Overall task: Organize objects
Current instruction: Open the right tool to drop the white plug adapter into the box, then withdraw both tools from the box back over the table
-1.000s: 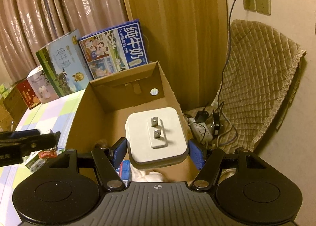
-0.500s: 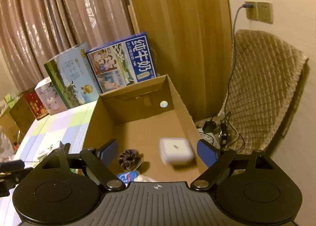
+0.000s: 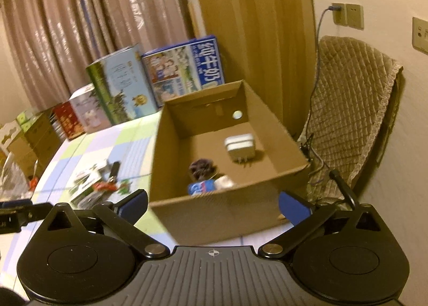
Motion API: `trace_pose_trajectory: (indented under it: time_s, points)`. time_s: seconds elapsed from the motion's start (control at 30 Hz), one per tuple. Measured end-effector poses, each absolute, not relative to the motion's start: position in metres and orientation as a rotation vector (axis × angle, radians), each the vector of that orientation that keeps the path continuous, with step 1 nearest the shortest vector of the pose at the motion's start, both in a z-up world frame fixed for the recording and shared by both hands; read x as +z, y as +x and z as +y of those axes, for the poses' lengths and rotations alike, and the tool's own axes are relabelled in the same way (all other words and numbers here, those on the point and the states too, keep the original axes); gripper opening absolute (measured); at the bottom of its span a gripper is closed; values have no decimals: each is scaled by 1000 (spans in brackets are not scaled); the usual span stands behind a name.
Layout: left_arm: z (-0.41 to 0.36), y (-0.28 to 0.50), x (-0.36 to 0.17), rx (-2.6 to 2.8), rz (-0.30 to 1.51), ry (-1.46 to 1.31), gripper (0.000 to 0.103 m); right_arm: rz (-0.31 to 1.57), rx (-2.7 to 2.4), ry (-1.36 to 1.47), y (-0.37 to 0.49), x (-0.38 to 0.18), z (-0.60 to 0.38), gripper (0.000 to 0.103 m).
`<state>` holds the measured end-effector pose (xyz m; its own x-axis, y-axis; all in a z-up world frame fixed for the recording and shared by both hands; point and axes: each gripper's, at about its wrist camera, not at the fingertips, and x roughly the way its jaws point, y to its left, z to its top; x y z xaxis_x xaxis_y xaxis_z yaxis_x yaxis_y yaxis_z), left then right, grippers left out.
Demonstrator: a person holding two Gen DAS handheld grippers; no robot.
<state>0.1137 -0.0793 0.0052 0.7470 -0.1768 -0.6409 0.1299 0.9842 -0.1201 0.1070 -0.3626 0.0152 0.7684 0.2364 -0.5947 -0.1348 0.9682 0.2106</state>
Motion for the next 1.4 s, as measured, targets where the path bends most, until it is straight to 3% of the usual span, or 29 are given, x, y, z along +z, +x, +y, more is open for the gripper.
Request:
trace_pose_trajectory:
  time_s: [0.27, 1.4]
  points:
    - [-60, 83, 11, -142, 698, -78, 102, 695, 245, 134, 83, 21, -334, 101]
    - [-20, 63, 9, -81, 700, -90, 102, 711, 373, 64, 75, 21, -274, 101]
